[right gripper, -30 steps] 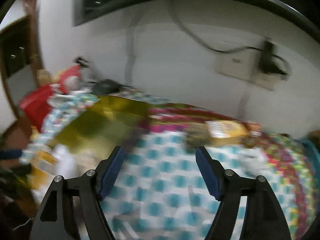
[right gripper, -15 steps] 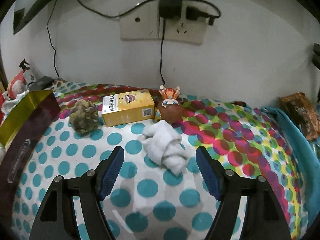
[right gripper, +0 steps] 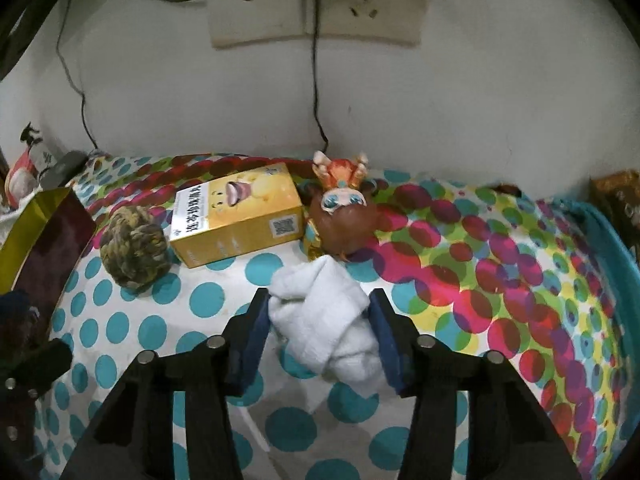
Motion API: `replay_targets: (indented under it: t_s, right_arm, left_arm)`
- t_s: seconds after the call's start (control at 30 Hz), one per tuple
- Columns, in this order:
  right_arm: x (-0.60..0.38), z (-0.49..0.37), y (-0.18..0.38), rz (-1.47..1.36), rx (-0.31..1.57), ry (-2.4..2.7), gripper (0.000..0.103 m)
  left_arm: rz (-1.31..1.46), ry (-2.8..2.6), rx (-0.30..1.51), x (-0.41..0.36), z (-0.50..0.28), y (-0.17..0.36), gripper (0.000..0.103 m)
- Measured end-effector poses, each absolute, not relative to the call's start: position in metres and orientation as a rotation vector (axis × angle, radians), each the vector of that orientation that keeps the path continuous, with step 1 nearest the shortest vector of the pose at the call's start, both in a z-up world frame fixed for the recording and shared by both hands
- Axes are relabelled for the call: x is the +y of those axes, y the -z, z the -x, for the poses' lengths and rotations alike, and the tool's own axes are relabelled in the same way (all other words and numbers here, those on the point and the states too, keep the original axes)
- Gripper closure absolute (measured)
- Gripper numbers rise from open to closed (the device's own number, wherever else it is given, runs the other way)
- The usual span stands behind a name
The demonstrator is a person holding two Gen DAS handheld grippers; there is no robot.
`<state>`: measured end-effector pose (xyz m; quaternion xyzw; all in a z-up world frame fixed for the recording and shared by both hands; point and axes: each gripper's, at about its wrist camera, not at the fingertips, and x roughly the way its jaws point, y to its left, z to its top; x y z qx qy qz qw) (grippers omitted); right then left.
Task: Organize objects
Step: 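Grasp the white sock with the right gripper while the left approaches the rope ball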
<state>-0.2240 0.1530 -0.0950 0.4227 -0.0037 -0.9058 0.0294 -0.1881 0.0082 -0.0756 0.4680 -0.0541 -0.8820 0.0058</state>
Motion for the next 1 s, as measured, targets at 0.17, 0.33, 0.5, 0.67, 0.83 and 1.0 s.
replay_targets:
  t_s: [0.17, 0.33, 0.5, 0.67, 0.83, 1.0]
  right_arm:
    - [0.151, 0.223, 0.092, -1.292, 0.019, 2.815, 0.060]
    - [0.150, 0.219, 0.090, -1.287, 0.039, 2.811, 0.064]
    - [0.154, 0.205, 0.086, -1.269, 0.046, 2.818, 0.064]
    - [0.155, 0.193, 0.084, -1.253, 0.035, 2.821, 0.064]
    - [0.155, 0.195, 0.085, -1.280, 0.051, 2.829, 0.064]
    - [0.158, 0.196, 0.083, -1.280, 0.030, 2.836, 0.064]
  left_arm:
    - [-1.461, 2.748, -0.180, 0.012, 0.197, 0.084, 0.032]
    - [-1.477, 2.771, -0.118, 0.007, 0.198, 0.088, 0.032]
    - [-1.514, 2.846, 0.031, -0.002, 0.201, 0.085, 0.032]
    - [-1.547, 2.908, 0.169, -0.003, 0.213, 0.084, 0.032]
    - [-1.511, 2.916, -0.074, 0.023, 0.226, 0.086, 0.032]
    - [-1.511, 2.880, -0.187, 0.033, 0.237, 0.092, 0.032]
